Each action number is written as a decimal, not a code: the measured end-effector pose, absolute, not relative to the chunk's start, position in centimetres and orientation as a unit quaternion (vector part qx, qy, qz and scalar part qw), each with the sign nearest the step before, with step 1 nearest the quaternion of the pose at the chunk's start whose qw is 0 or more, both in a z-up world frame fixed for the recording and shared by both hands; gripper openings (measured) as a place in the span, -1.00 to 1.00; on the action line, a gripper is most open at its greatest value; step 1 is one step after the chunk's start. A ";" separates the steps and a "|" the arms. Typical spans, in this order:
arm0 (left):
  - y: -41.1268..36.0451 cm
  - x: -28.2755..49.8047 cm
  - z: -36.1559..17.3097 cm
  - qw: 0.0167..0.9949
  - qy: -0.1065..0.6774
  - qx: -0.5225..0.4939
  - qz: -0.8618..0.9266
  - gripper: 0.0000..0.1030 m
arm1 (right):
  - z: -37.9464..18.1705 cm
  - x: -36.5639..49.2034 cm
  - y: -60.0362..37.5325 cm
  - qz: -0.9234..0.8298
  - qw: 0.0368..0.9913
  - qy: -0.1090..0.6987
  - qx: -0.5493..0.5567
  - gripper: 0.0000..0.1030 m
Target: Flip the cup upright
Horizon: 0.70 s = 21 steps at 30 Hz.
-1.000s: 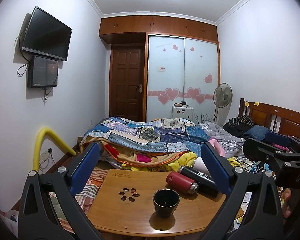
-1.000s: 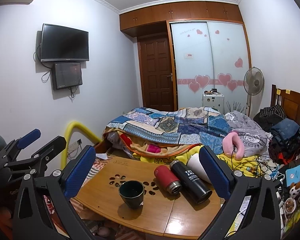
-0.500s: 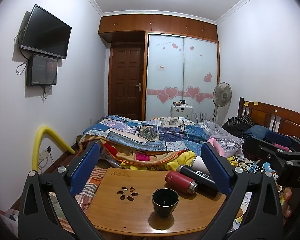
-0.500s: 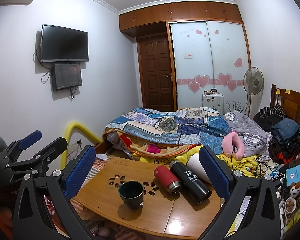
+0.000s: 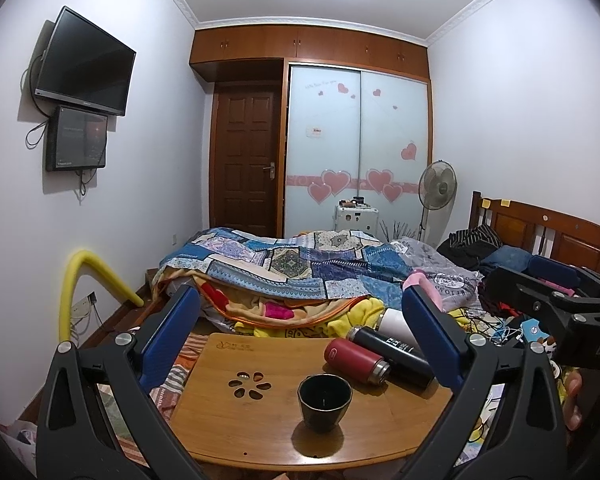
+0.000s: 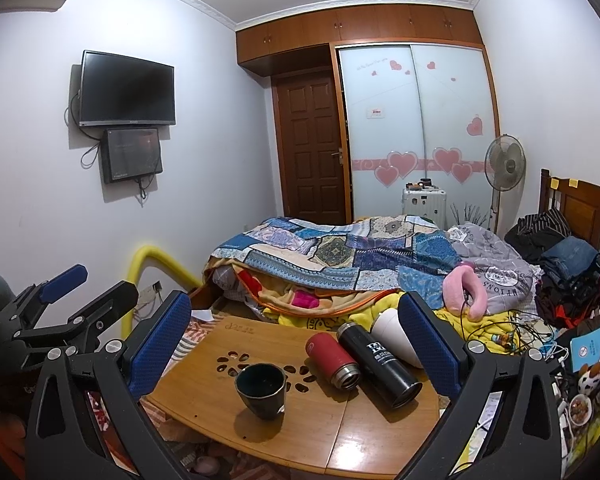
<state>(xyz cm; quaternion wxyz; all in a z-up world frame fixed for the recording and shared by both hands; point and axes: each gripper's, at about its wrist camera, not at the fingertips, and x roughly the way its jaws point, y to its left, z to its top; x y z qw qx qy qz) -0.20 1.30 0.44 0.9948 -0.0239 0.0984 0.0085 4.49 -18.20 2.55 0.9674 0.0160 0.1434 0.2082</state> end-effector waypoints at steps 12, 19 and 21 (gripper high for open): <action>1.5 -0.1 0.2 0.994 0.106 -0.034 0.002 0.97 | 2.5 4.6 -18.2 0.206 0.968 0.145 0.015 1.00; 1.5 -0.1 0.3 0.994 0.106 -0.034 0.001 0.97 | 2.4 4.6 -18.2 0.206 0.968 0.146 0.013 1.00; 1.4 -0.1 0.2 0.994 0.105 -0.034 0.002 0.97 | 2.5 4.6 -18.2 0.206 0.967 0.146 0.014 1.00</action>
